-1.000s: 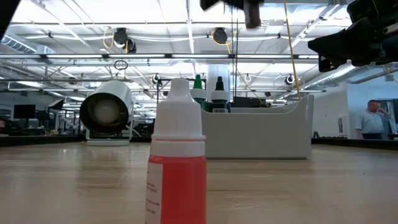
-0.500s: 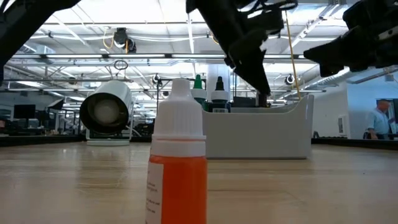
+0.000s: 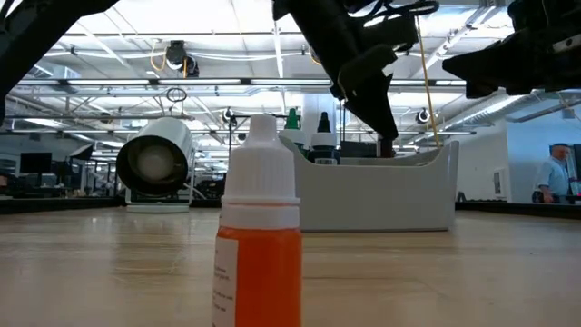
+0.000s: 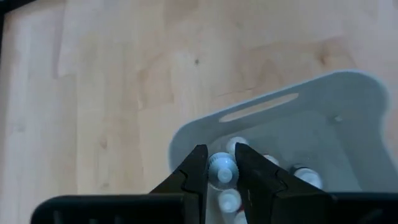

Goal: Pick & Place food coloring
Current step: Put the small red food coloring bottle into the bin

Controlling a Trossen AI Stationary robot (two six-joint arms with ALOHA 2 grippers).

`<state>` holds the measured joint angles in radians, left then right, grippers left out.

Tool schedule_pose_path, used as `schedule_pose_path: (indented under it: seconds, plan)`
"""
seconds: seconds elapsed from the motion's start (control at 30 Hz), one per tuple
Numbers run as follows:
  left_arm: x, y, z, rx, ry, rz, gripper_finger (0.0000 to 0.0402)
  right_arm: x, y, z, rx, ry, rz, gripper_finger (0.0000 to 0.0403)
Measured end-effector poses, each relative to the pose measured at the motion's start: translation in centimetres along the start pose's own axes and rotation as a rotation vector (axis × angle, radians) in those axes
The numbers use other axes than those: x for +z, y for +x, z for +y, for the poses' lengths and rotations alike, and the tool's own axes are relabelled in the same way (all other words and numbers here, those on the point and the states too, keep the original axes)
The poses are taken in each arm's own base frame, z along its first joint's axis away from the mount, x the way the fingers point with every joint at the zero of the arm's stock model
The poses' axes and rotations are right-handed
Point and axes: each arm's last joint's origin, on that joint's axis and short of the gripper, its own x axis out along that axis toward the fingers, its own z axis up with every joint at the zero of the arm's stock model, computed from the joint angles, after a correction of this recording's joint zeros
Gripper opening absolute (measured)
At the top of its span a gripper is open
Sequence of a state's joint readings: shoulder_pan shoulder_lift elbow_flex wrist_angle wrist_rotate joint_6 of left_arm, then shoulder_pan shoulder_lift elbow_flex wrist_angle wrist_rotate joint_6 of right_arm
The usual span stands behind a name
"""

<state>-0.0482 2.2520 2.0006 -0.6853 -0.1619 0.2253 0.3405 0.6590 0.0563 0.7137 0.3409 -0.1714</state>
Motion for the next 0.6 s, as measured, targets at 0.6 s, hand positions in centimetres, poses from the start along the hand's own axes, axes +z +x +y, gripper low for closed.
schedule_pose_path:
  seconds: [0.6]
  plan:
    - [-1.3,2.4,-0.7,0.017,0.025,0.009,0.0064,-0.3,0.0,0.0,0.005,0.040,0.026,0.0000]
